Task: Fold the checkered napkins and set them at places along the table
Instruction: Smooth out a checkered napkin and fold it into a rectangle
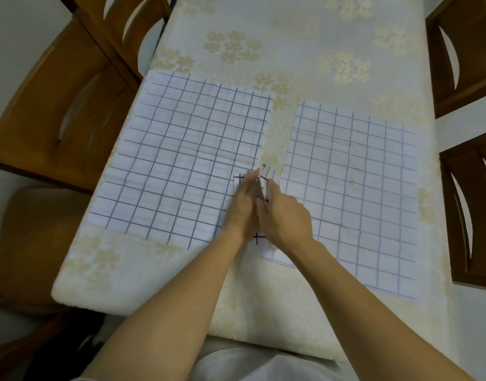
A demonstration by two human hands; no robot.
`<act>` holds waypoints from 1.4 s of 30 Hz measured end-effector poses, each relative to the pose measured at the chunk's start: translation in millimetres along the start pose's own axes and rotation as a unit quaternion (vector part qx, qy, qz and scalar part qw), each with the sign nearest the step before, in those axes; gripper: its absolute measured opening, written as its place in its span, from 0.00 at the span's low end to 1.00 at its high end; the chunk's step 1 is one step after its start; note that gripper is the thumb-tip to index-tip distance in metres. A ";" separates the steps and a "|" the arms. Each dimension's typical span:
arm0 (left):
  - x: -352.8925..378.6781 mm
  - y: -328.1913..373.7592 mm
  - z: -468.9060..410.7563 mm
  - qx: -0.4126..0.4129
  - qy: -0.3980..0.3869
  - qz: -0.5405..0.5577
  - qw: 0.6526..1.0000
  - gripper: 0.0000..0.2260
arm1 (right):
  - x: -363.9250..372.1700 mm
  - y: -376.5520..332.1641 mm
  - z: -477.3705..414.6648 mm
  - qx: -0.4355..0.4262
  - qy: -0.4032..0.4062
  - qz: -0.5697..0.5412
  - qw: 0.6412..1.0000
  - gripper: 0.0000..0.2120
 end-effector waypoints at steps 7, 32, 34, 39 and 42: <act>-67.7 6.5 -2.8 0.020 0.119 0.017 0.993 0.22 | 29.1 -22.0 -8.7 -0.023 -0.021 -0.044 0.999 0.24; -13.9 40.0 -72.7 0.141 -0.076 -0.329 0.931 0.19 | 59.0 31.2 1.7 -0.100 0.029 0.033 0.994 0.26; -11.6 41.9 -87.8 0.132 -0.097 -0.338 0.927 0.15 | 59.7 32.0 1.7 -0.101 0.024 0.030 0.994 0.27; -20.4 34.3 -104.0 0.078 -0.117 -0.281 0.949 0.08 | 59.7 34.7 2.1 -0.100 0.018 0.014 0.995 0.27; -19.1 32.9 -104.5 0.075 -0.124 -0.274 0.951 0.08 | 58.7 36.0 0.1 -0.101 0.013 -0.003 0.995 0.28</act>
Point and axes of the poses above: each hand's wrist, its own z-axis away from the middle knuckle, its own x-axis out of the palm, y = z × x, the point moved 9 cm from there along -z, towards the middle knuckle, and after that the axes turned 3 degrees about x, right-handed, at the moved point
